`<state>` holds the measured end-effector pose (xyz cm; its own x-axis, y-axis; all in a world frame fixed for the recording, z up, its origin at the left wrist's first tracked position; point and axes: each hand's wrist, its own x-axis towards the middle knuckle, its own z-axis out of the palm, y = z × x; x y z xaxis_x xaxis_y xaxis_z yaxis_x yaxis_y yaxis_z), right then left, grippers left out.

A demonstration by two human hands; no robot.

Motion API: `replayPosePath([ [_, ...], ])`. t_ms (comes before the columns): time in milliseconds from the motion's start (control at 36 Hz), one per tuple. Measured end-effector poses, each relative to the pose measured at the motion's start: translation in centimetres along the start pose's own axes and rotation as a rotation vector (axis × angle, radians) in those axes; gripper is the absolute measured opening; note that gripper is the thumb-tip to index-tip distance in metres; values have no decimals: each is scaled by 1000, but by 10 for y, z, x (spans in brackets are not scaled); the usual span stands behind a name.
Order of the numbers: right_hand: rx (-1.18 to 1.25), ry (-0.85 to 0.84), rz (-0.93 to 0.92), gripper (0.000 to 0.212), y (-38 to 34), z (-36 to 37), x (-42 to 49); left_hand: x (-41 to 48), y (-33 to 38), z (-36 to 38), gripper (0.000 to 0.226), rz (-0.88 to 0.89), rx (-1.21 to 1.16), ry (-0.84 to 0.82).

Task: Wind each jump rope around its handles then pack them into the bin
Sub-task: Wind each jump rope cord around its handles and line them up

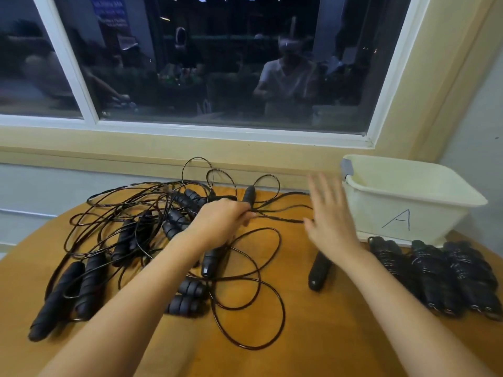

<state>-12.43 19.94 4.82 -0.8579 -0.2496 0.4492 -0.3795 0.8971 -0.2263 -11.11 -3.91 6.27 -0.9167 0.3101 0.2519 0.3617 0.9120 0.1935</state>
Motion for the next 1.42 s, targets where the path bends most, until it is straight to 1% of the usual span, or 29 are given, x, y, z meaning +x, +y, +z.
replayPosePath([
  [56, -25, -6, -249, 81, -22, 4, -1, 7, 16, -1, 31, 83, 135, 63],
  [111, 1, -3, -351, 60, -36, 9, -3, 11, 23, 0, 28, 152, 179, 117],
  [167, 82, 120, -359, 35, -34, 8, -4, 9, 22, -2, 27, 172, 148, 109],
  [222, 131, 220, -316, 27, -19, 0, -5, 2, 14, -4, 28, 162, 106, 81],
  [278, 83, 290, -231, 10, -1, -6, -7, -8, -1, -1, 28, 140, 98, 59],
  [306, 46, 302, -188, 6, 8, -7, -10, -13, -9, 2, 29, 135, 101, 72],
  [389, -35, 267, -143, 12, 19, -2, -17, -22, -14, 7, 42, 115, 182, 102],
  [444, -91, 205, -209, 34, 7, 4, -21, -24, -3, 14, 37, 114, 233, 97],
  [500, -133, 134, -337, 52, -15, 5, -23, -25, 13, 20, 32, 192, 240, 144],
  [528, -148, 99, -392, 51, -26, 7, -24, -26, 19, 21, 31, 239, 241, 187],
  [556, -152, 87, -429, 44, -33, 10, -25, -27, 23, 22, 31, 273, 229, 231],
  [611, -63, 139, -433, 28, -35, 12, -27, -29, 21, 20, 33, 285, 192, 289],
  [667, 69, 228, -333, 29, -25, 5, -29, -34, 14, 16, 41, 239, 142, 274],
  [722, 131, 250, -164, 27, -14, -7, -29, -38, 1, 12, 44, 146, 91, 234],
  [778, 88, 157, -1, 22, -3, -8, -28, -41, -11, 8, 34, 2, -120, 139],
  [806, 36, 107, 47, 22, 0, -6, -27, -41, -11, 6, 28, -48, -233, 106],
  [833, -24, 97, 54, 29, 0, -2, -27, -41, -9, 4, 25, -50, -272, 105],
  [889, -122, 148, -68, 55, -11, 2, -29, -38, 3, 4, 25, 20, -158, 121],
  [944, -192, 185, -270, 70, -29, 1, -28, -33, 17, 9, 29, 145, 9, 194],
  [972, -227, 187, -358, 68, -38, 0, -27, -31, 24, 10, 31, 218, 43, 243],
  [1000, -251, 202, -417, 61, -43, 2, -26, -31, 29, 10, 32, 273, 27, 271],
  [1028, -245, 235, -446, 48, -45, 3, -27, -31, 33, 8, 32, 308, -24, 276],
  [1083, -153, 340, -454, 19, -43, 2, -27, -33, 33, 7, 28, 315, -187, 233],
  [1111, -106, 391, -442, 13, -39, 0, -27, -35, 30, 6, 25, 292, -266, 183],
  [1194, 4, 474, -312, 13, -22, -13, -27, -41, 8, 6, 19, 193, -417, 24],
  [1250, -5, 459, -217, 13, -9, -15, -28, -46, -9, 5, 19, 105, -454, -6],
  [1306, -46, 386, -159, 9, -1, -8, -31, -47, -21, 3, 20, 69, -322, 52],
  [1361, -84, 290, -110, 25, -2, 1, -32, -47, -22, 3, 19, 123, -77, 198],
  [1417, -161, 250, -166, 51, -14, 4, -33, -46, -8, 2, 24, 180, 80, 284],
])
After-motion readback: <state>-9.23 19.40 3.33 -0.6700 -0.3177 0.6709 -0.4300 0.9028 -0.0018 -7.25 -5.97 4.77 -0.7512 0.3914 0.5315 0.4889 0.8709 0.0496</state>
